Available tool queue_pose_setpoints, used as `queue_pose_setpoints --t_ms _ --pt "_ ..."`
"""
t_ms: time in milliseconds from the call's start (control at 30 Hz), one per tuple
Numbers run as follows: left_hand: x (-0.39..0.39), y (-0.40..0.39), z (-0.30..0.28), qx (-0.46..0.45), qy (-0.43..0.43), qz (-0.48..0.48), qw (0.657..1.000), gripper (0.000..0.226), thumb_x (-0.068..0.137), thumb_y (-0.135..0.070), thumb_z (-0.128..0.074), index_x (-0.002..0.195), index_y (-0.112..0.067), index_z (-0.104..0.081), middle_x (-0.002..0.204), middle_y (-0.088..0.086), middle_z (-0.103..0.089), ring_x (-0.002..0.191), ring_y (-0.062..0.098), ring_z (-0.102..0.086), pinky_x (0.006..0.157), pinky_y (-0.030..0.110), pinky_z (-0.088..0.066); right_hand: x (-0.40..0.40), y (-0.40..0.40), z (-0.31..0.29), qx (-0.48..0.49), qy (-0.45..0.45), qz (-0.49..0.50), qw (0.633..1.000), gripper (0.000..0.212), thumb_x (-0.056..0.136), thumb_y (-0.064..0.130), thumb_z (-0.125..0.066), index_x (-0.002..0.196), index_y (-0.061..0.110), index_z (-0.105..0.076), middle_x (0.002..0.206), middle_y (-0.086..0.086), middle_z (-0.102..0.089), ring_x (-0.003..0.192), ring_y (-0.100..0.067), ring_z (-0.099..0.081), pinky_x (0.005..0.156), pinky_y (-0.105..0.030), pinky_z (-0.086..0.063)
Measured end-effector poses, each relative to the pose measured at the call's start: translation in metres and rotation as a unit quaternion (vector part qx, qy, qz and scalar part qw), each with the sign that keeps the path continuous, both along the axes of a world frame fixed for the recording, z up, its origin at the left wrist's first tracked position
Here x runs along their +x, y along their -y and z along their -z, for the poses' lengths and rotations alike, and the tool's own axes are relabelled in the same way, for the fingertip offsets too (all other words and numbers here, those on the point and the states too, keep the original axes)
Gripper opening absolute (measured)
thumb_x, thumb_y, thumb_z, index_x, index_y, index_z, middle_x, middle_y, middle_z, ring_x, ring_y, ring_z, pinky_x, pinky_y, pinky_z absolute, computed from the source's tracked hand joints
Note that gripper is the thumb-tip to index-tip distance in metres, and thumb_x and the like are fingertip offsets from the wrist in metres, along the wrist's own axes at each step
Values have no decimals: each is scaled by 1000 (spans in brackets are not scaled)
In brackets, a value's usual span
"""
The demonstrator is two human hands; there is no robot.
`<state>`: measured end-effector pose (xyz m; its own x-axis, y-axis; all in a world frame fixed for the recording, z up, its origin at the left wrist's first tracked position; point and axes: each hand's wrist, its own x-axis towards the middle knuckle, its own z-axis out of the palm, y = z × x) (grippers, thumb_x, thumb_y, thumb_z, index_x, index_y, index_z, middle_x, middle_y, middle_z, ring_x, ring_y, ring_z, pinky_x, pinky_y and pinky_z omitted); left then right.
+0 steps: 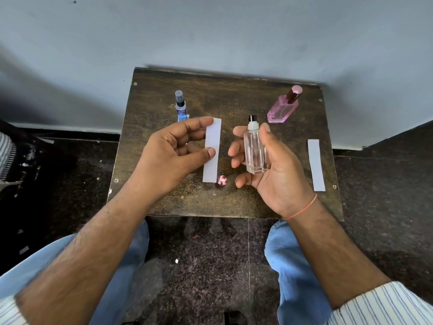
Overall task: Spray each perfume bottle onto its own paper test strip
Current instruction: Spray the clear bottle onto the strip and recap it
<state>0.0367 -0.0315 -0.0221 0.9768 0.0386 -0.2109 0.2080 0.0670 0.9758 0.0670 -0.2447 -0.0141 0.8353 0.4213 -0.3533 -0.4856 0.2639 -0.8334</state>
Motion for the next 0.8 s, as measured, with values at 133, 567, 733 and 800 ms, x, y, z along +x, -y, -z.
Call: queue_pose_setpoints --t_ms 133,567,733,800 --pt "0 0 -1 11 1 10 1000 61 89 8 -79 142 -18 -67 129 1 -79 92 29 -70 94 34 -65 -1 0 0 14 -20 -2 1000 54 114 50 -31 121 13 -70 80 -4 -67 67 -16 -60 51 -31 -47" --pt "-1 2 -8 1 -19 8 1000 71 90 8 -78 150 -23 -58 116 2 -83 88 15 -76 88 26 -64 2 2 -3 52 -47 -13 997 49 110 55 -34 103 18 -65 75 0 -50 65 -15 -50 53 -29 -39" --pt "-2 6 -7 -5 -51 -2 999 69 90 2 -81 145 -34 -60 101 9 -86 104 27 -80 109 51 -58 2 -2 -1 -37 -23 24 999 52 110 63 -35 94 22 -64 68 0 -47 58 -16 -38 50 -27 -27" --pt "-2 6 -5 -4 -61 -1 998 69 90 0 -82 144 -36 -60 98 8 -86 109 34 -79 111 56 -56 2 -4 -1 -90 -6 38 995 60 104 71 -38 86 20 -66 64 0 -46 56 -15 -37 48 -27 -22"
